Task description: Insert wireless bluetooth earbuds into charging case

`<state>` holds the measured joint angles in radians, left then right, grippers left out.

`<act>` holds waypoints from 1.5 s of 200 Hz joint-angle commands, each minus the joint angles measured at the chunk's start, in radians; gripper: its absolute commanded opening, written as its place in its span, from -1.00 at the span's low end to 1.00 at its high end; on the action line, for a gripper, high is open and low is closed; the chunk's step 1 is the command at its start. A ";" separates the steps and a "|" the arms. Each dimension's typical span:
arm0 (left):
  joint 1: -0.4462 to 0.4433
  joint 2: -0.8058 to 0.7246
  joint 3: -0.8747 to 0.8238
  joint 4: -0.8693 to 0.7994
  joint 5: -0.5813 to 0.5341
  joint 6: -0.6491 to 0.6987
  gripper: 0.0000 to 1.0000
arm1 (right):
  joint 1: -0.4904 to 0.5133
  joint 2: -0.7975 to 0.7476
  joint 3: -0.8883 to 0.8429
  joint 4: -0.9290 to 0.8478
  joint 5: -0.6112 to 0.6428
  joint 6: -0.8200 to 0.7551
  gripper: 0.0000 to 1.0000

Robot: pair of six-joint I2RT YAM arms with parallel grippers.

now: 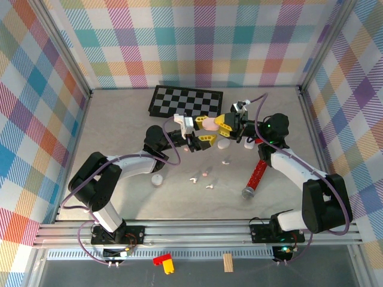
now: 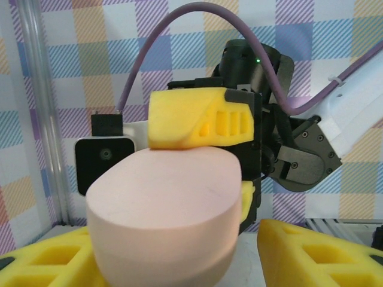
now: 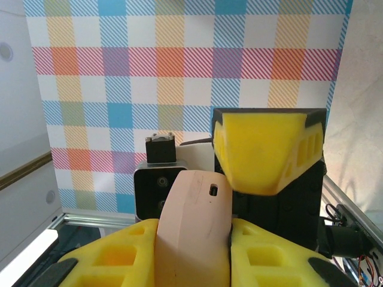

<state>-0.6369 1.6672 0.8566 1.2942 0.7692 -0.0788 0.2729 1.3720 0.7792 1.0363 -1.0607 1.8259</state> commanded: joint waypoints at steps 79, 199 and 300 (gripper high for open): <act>-0.003 -0.015 0.033 0.058 0.038 -0.040 0.11 | -0.010 -0.059 0.003 -0.104 -0.027 -0.125 -0.83; -0.003 -0.011 0.040 0.059 0.054 -0.048 -0.06 | -0.014 -0.053 0.001 -0.111 -0.030 -0.125 -0.84; 0.009 -0.017 0.010 0.054 0.065 -0.039 -0.27 | -0.041 -0.125 0.030 -0.385 0.011 -0.322 0.18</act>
<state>-0.6365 1.6672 0.8631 1.2907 0.8040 -0.1196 0.2569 1.3117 0.7799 0.8326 -1.0798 1.6596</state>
